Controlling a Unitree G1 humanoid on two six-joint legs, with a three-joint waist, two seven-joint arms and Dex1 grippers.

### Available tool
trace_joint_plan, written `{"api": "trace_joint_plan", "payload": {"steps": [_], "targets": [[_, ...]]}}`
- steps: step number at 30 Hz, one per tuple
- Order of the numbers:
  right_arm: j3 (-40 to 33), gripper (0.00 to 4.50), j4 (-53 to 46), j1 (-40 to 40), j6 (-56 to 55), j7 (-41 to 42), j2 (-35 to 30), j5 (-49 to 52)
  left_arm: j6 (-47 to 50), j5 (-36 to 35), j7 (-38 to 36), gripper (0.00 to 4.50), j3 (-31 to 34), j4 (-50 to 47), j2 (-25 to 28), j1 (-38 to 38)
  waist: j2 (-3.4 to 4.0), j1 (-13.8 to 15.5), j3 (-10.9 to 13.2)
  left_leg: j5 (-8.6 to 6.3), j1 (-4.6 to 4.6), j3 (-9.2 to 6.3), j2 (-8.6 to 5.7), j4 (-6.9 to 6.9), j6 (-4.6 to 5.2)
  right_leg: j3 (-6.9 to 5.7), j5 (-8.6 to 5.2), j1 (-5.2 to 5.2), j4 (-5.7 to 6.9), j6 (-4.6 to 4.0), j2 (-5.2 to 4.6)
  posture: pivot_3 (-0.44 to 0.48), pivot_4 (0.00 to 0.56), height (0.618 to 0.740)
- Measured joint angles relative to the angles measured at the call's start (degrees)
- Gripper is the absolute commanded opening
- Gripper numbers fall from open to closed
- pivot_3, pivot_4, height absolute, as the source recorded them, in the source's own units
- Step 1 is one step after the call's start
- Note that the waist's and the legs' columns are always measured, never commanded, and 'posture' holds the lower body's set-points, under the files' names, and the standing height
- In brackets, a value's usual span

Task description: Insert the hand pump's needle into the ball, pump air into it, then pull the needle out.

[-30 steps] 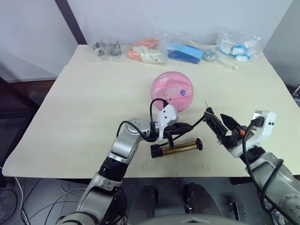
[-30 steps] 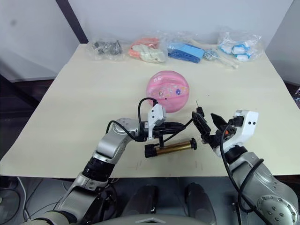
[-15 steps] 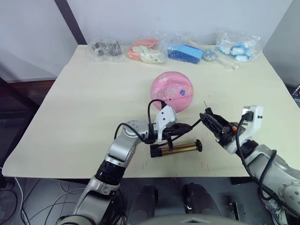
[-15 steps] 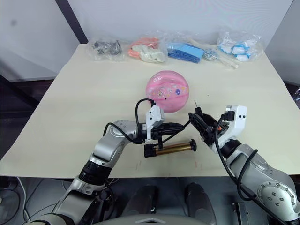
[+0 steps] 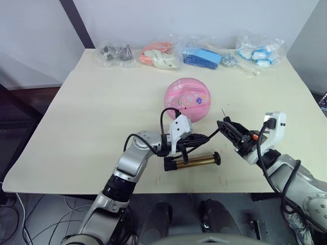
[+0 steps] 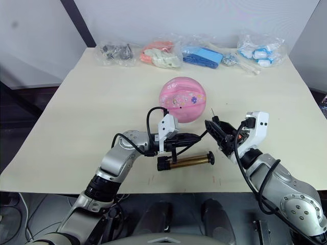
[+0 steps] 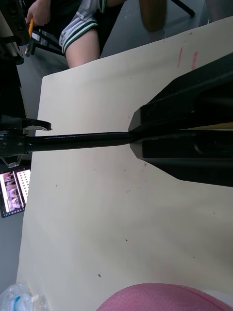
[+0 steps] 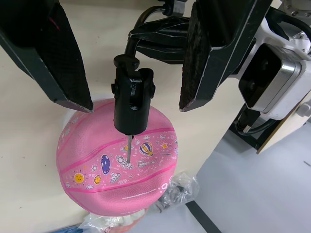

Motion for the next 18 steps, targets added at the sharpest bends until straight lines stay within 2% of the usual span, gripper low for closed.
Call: {"api": "trace_joint_plan", "payload": {"steps": [13,14,15,18], "targets": [[0.00,2.95,0.11,0.01,-0.03,0.02,0.32,-0.01,0.00,-0.03,0.56,0.00,-0.52,0.00,-0.01,0.00,0.00,0.00,0.00,0.00,-0.01,0.00,0.00,0.00,0.00,0.00,0.00,0.00,0.00,0.00,0.00,0.000,0.150,0.740],[-0.01,2.66,0.29,0.01,-0.06,0.02,0.39,-0.03,0.01,-0.05,0.57,0.00,-0.66,0.00,-0.01,0.00,0.00,-0.01,0.00,0.00,-0.01,0.00,0.00,0.00,0.00,0.00,0.00,0.00,-0.01,0.00,0.00,0.000,0.150,0.740],[-0.01,2.66,0.51,0.01,-0.08,0.02,0.54,-0.04,0.02,-0.06,0.59,0.00,-0.79,0.00,0.00,0.00,0.00,0.00,0.00,0.00,0.00,0.00,0.00,0.00,0.00,0.00,0.00,0.00,0.00,0.00,0.00,0.000,0.150,0.740],[-0.01,1.59,0.71,0.01,-0.12,0.01,1.06,-0.07,0.07,-0.12,0.61,0.00,-1.09,-0.11,0.02,0.01,0.00,-0.01,0.00,0.00,-0.01,0.00,0.00,0.00,0.00,0.00,0.00,0.00,-0.01,0.00,0.00,0.000,0.150,0.740]]}}
